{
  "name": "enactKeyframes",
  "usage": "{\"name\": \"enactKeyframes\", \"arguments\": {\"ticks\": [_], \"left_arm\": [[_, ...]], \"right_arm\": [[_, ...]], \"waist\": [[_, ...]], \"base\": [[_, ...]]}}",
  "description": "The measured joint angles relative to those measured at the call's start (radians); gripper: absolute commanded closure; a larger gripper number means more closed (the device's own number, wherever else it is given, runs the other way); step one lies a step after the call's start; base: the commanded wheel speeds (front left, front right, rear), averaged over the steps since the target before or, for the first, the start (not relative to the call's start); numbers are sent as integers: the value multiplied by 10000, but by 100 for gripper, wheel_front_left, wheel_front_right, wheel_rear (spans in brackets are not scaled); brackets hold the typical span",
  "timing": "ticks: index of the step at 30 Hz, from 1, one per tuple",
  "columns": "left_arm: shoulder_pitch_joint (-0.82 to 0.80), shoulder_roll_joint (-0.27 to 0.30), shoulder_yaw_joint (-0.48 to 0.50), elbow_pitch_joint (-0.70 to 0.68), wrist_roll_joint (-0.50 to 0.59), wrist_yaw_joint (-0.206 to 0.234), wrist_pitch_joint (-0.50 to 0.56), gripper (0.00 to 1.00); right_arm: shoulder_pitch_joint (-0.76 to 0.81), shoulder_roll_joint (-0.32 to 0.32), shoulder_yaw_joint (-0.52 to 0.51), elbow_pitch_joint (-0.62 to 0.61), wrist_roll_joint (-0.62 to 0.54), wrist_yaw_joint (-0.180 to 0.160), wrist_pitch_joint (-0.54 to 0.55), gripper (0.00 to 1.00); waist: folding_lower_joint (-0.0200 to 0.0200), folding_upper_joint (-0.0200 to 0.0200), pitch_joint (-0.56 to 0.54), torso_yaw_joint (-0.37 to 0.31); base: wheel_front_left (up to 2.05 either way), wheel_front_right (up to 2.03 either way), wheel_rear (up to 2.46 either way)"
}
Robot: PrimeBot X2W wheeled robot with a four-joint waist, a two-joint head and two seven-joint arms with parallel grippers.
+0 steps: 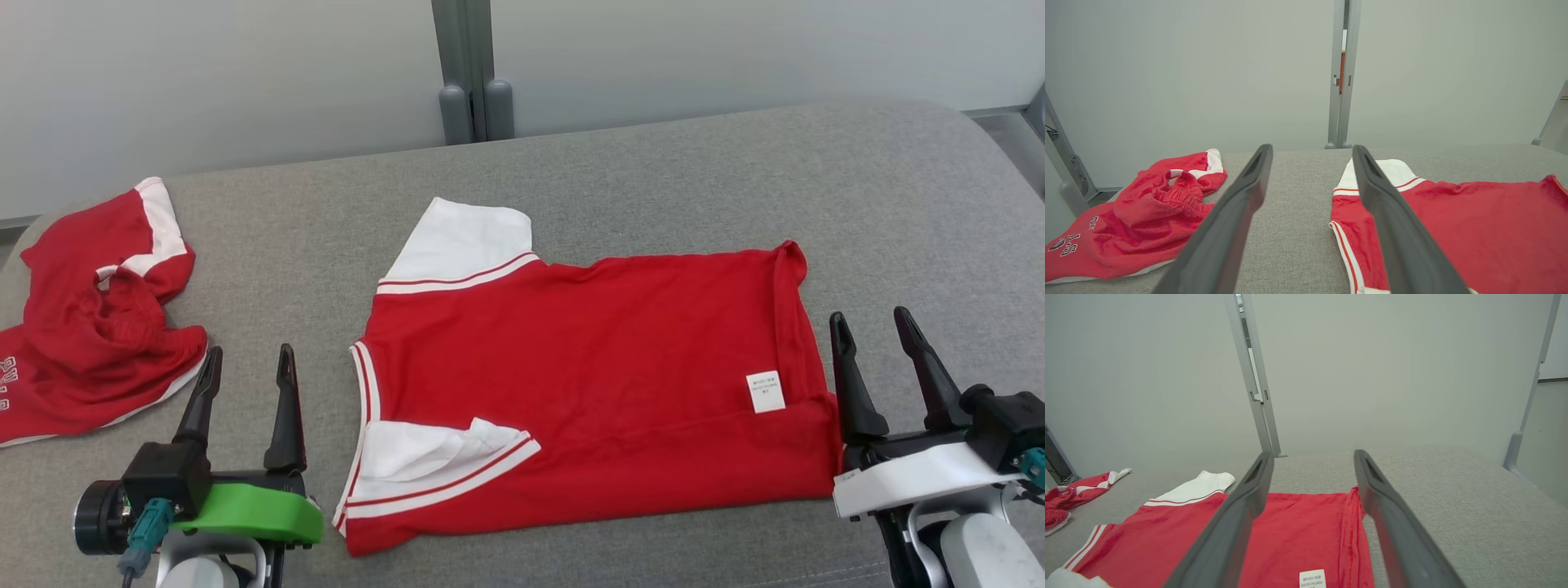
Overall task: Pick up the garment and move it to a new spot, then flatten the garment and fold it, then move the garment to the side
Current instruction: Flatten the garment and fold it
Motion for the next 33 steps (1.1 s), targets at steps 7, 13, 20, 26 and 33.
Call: {"name": "enactKeyframes", "arguments": {"ticks": [7,13,20,26,33], "left_arm": [[203,-33,-8,107,157,-96,0,0],[229,-84,190,196,136,-142,0,0],[377,-213,479,230,82,-213,0,0],[504,-291,596,215,153,-328,0,0],[513,-374,696,219,244,-374,0,0]], "right_arm": [[429,142,-102,-146,-140,0,-6,0],[550,196,-144,-123,-169,0,-6,0],[601,324,-228,-79,-196,0,-8,0],[613,395,-249,6,-209,0,-8,0],[616,397,-245,98,-209,0,-8,0]], "waist": [[0,0,-55,45],[0,0,-107,76],[0,0,-144,138],[0,0,-132,185],[0,0,-91,190]], "base": [[0,0,0],[0,0,0],[0,0,0],[0,0,0],[0,0,0]]}}
